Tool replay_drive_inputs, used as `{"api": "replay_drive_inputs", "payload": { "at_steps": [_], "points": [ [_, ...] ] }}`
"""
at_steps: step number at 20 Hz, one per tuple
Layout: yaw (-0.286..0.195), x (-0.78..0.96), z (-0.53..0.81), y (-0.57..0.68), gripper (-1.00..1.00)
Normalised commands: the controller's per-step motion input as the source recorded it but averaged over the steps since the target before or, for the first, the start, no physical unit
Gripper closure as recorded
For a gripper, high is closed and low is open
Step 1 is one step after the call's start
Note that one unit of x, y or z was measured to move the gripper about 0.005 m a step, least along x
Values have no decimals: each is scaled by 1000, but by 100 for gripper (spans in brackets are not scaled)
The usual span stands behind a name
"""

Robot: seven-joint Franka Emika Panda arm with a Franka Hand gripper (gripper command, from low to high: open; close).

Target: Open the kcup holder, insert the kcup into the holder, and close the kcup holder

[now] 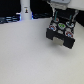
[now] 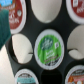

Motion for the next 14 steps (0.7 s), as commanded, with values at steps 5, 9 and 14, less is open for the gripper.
{"api": "replay_drive_inputs", "payload": {
  "at_steps": [5, 9, 14],
  "points": [
    [47, 570, 32, -365, -100],
    [47, 630, 23, -309, -100],
    [56, 676, 3, -197, -100]
  ]
}}
